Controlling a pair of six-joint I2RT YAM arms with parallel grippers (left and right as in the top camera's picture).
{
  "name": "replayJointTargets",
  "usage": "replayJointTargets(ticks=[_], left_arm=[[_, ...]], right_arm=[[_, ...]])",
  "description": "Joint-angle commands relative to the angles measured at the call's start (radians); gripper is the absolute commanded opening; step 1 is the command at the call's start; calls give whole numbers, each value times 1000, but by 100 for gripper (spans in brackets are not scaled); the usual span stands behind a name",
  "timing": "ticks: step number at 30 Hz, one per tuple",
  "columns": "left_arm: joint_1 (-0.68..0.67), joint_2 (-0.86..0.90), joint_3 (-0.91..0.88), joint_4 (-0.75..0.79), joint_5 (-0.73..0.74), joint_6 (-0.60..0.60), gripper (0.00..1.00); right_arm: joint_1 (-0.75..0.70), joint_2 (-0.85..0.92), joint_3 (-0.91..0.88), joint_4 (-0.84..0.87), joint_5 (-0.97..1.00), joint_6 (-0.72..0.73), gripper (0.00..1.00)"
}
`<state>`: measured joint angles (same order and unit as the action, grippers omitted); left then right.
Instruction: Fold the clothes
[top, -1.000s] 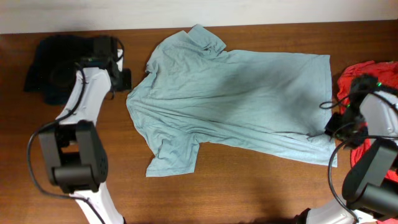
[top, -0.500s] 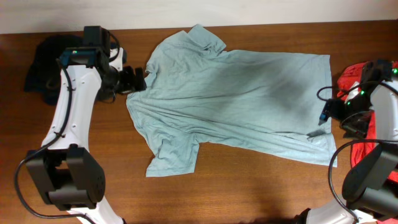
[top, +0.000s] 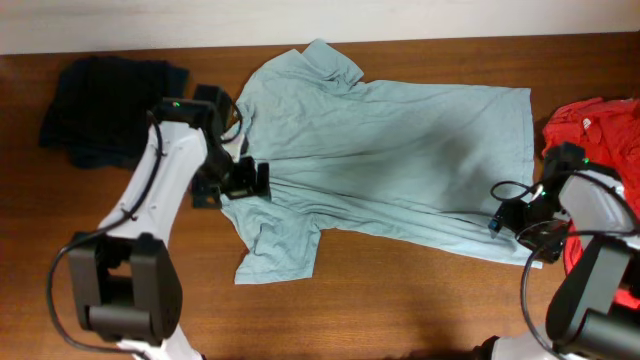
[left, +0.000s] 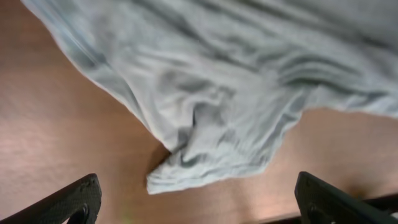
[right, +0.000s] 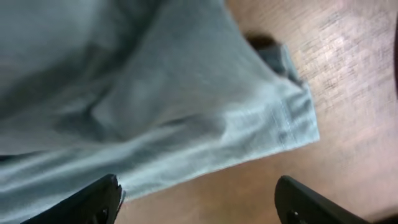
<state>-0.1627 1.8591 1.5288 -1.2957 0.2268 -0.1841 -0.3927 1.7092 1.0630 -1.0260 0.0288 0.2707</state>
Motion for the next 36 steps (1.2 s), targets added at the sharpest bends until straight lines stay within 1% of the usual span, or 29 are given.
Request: replayJointTargets(ticks=[1,4,6,8,12,16,18,21,23,24,28,30,32,35,36], left_arm=[[-21,-123,-64,35,13,-22,99],[-36,-163,-138,91,11,-30,99],[-44,-171,-187,120,10,-48,99],[-51,-171,-240,148,10,-67,99],[-58,-171,-310,185,9,-70,99],[-58,-171,-346,190,-4,-76,99],[-58,-171,-376,210,-6,-86,99],[-58,-171,-430,250,-5,-101,99],[-59,-171,-456,261,-5,-104,99],[-60,-171,-466,263,-5,-104,99],[-60,-171,-481,261,-3,-104,99],[-60,-171,-481,256,-2,-104,99],[-60,-171,-481,251,-2,-104,99],[-60,-171,-481,247,-2,-103,99],[-60,-171,-481,247,-2,-103,99]], right_arm=[[13,-37,-27,29,65,37,84],[12,-37,-57,57,147,79,86],[11,-37,-82,79,175,83,89],[6,-37,-108,101,174,83,93],[-22,-37,-121,115,172,79,96],[-34,-34,-135,132,151,76,96],[-34,-34,-157,161,151,76,93],[-34,-34,-189,215,143,74,82],[-33,-33,-190,222,133,56,70],[-34,-33,-191,222,130,56,65],[-34,-26,-204,221,114,56,66],[-34,-25,-209,207,115,56,73],[-35,-29,-202,173,134,58,74],[-45,-55,-179,111,242,153,75],[-49,-69,-180,110,245,158,75]])
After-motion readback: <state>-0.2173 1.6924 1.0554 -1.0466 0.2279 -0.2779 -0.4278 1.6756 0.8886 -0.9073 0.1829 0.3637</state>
